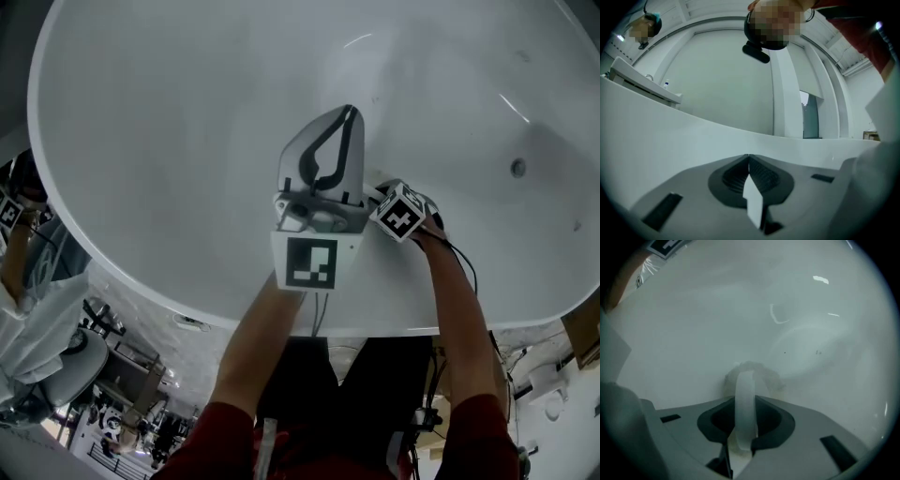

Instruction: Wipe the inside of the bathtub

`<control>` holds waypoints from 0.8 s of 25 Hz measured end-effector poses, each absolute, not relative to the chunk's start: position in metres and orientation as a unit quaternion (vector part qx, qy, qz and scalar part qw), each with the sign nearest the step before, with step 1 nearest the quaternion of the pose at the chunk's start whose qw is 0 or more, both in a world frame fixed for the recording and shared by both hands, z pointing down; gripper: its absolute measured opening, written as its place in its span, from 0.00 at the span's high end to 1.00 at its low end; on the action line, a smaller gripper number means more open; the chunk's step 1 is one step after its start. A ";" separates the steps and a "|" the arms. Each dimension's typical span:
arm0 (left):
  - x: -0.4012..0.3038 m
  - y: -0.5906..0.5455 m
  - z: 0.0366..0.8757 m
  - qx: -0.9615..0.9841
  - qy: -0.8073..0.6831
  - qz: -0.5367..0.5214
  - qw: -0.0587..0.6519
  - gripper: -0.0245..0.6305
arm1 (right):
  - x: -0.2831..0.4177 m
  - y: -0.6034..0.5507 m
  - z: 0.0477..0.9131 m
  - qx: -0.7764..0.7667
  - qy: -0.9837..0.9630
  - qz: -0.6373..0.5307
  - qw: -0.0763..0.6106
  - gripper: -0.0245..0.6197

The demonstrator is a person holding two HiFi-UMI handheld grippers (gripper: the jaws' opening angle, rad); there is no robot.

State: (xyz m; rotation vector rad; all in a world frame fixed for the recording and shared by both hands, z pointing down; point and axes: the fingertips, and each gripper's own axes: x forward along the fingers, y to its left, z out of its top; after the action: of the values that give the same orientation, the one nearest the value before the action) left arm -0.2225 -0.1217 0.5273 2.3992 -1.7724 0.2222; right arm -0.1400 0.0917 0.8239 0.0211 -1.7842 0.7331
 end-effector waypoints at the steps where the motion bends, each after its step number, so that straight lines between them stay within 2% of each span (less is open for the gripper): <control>1: -0.213 -0.121 0.529 0.800 -0.590 0.075 0.075 0.94 | -0.130 0.091 0.831 0.010 -0.758 0.311 0.573 0.82; 3: -0.205 -0.121 0.535 0.800 -0.589 0.080 0.077 0.94 | -0.120 0.087 0.846 0.015 -0.757 0.309 0.576 0.82; 8: -0.233 -0.126 0.545 0.795 -0.597 0.069 0.086 0.94 | -0.142 0.079 0.880 0.023 -0.750 0.298 0.590 0.82; 20: -0.218 -0.127 0.548 0.804 -0.583 0.077 0.088 0.94 | -0.128 0.064 0.916 0.061 -0.751 0.272 0.599 0.82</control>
State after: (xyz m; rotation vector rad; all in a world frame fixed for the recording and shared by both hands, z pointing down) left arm -0.2183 -0.1272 0.5482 2.3929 -1.7346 0.2303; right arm -0.1284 0.0637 0.9162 0.1419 -1.7408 0.6298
